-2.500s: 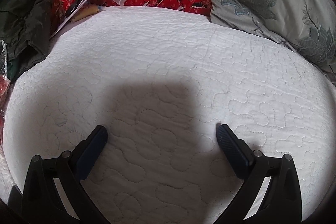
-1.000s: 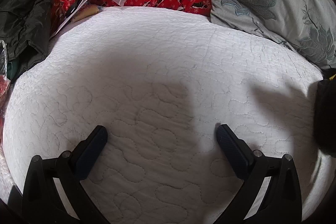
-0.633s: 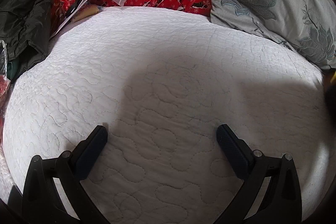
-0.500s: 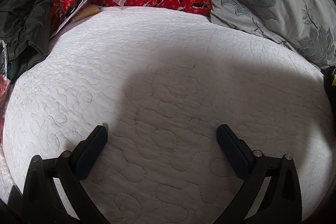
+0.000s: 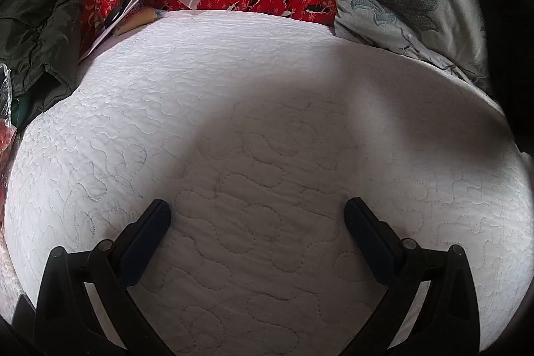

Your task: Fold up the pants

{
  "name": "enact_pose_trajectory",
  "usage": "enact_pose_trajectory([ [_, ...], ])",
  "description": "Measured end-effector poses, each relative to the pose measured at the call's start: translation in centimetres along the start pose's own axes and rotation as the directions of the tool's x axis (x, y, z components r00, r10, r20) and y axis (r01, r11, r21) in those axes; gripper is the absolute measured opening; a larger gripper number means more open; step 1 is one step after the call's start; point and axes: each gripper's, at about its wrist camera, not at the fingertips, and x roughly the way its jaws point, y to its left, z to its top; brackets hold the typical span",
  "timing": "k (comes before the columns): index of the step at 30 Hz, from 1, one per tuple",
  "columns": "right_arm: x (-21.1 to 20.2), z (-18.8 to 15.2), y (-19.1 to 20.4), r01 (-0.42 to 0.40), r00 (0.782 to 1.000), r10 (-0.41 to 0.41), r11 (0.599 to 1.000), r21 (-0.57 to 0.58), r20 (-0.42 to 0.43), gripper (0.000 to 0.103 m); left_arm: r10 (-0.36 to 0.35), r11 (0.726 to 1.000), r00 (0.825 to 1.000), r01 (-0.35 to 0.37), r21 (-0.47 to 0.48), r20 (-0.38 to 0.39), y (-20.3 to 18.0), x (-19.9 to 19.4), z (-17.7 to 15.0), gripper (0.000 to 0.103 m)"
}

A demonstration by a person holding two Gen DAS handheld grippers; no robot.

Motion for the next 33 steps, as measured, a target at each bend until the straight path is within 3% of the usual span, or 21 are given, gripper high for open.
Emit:
enact_pose_trajectory([
  [28, -0.06, 0.09, 0.03, 0.005, 1.0, -0.005, 1.0, 0.02, -0.003, 0.102, 0.003, 1.0, 1.0, -0.003, 0.0, 0.001, -0.05, 0.12, 0.11, 0.103],
  [31, -0.08, 0.22, 0.21, 0.015, 1.0, -0.015, 1.0, 0.012, -0.007, 0.102, 0.031, 0.999, 0.999, -0.031, 0.01, -0.038, -0.35, -0.14, 0.38, 0.103],
  [33, 0.0, 0.56, -0.01, -0.002, 0.999, 0.003, 1.0, 0.026, -0.043, 0.103, 0.011, 1.0, 0.994, -0.01, 0.005, -0.108, -0.05, -0.35, 0.71, 0.103],
])
